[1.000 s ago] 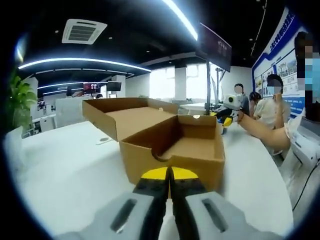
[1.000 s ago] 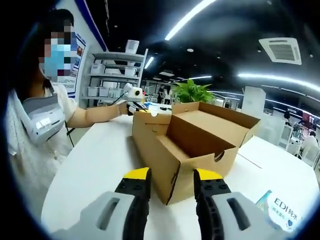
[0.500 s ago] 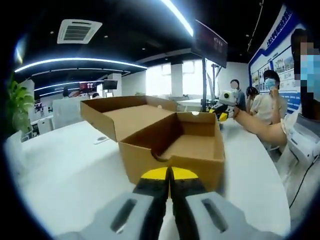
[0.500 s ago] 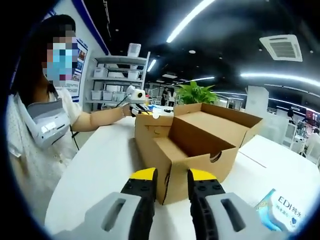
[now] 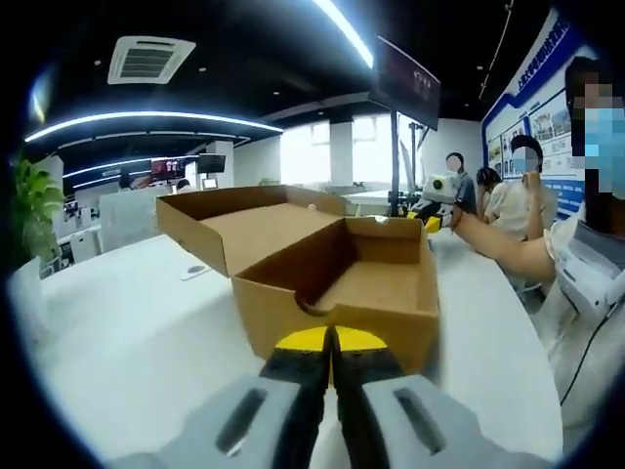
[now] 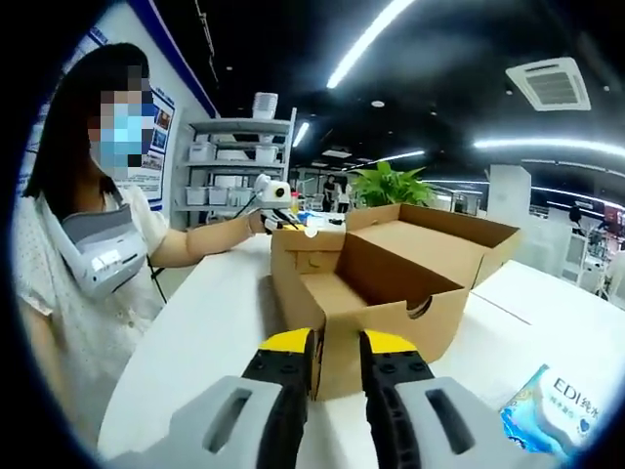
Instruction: Operate the shoe box by opening the lid, removing the specified soft item, and placing it in the target area until the item is outside and the box remains undamaged.
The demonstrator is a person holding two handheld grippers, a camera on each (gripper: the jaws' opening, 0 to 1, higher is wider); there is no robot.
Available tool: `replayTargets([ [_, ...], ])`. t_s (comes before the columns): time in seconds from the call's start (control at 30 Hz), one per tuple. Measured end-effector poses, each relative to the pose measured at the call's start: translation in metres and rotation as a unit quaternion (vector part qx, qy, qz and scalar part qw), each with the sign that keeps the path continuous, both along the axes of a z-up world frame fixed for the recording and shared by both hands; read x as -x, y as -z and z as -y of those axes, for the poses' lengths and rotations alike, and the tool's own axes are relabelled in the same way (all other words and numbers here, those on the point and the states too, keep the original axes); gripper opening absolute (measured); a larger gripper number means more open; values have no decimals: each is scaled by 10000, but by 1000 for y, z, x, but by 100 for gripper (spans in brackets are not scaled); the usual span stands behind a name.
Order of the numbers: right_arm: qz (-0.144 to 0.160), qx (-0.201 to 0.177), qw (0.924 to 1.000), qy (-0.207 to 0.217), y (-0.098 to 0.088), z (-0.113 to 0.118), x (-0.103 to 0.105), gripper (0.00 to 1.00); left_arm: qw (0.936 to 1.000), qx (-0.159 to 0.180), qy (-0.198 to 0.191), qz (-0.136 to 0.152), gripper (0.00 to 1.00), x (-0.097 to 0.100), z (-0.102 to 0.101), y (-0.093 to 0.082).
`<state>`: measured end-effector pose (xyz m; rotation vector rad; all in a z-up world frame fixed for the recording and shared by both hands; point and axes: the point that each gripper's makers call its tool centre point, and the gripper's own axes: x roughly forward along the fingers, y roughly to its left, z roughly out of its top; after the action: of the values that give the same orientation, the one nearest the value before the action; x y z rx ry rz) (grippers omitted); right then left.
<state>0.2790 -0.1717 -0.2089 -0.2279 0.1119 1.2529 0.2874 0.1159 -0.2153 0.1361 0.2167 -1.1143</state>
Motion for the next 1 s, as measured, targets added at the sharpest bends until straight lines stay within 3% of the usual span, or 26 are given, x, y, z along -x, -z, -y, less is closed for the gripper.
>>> replayTargets([
  [1.0,-25,70,10000,-20,3,2,3,18,9998,-119,174,-50,0,16,11,7],
])
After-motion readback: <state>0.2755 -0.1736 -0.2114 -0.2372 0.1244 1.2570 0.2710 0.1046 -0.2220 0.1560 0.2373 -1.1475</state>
